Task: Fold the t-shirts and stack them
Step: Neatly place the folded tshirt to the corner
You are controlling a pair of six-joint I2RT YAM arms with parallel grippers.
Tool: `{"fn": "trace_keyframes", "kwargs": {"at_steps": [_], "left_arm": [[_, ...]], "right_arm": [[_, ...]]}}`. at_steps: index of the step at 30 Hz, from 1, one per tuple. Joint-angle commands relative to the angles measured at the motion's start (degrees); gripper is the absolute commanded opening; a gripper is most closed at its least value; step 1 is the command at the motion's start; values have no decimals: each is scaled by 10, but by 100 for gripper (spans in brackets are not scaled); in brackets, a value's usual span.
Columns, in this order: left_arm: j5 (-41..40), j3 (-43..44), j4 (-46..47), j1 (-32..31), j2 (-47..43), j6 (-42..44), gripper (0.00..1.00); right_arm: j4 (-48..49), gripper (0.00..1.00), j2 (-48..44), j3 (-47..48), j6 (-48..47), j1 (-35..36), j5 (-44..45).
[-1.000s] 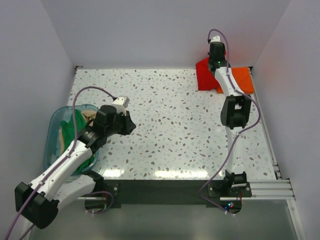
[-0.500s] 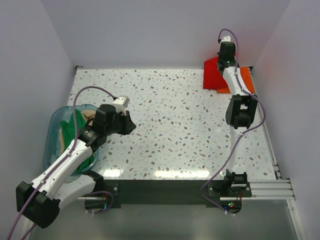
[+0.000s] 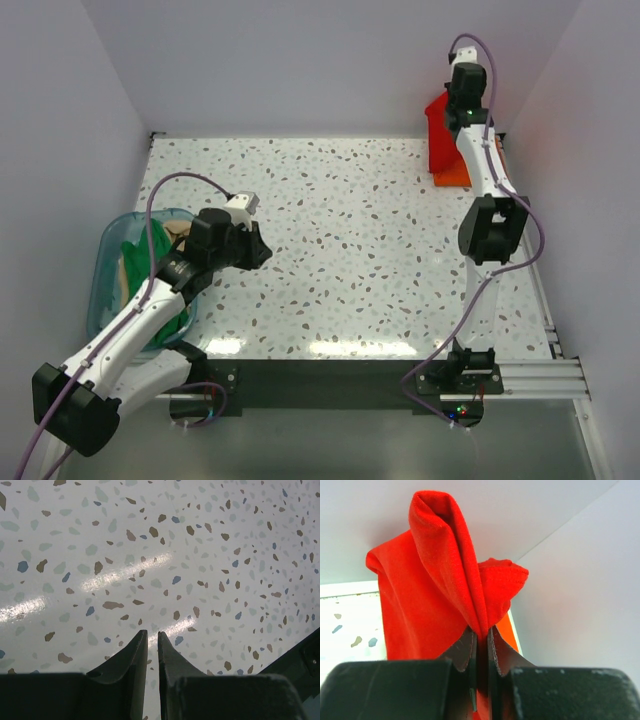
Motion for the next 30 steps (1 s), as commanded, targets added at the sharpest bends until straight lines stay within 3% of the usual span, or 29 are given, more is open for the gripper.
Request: {"fn": "trace_keyframes", "kwargs": {"at_steps": [1,12,25,27,28,29,30], "left_arm": [[12,-7,17,4,-5,12,18],[16,-8,16,5,-6,12,18],[19,-8,16,7,0,12,18],[21,-8,17,7,1,12,18],[21,-8,17,7,1,12,18],[23,-8,17,8,1,12,18],[23,-8,17,8,1,12,19]], "right_arm": [[18,0,-63,-4,9,-2,-4],[33,0,-69,-41,-7,-5,14],[98,0,26,-45,-23,-42,67],[110,11,36,-46,-26,-43,89],[123,36,43,-46,-26,-44,97],[131,52,46,-48,-27,-45,114],[138,75,50,-46,-27,-45,120]]}}
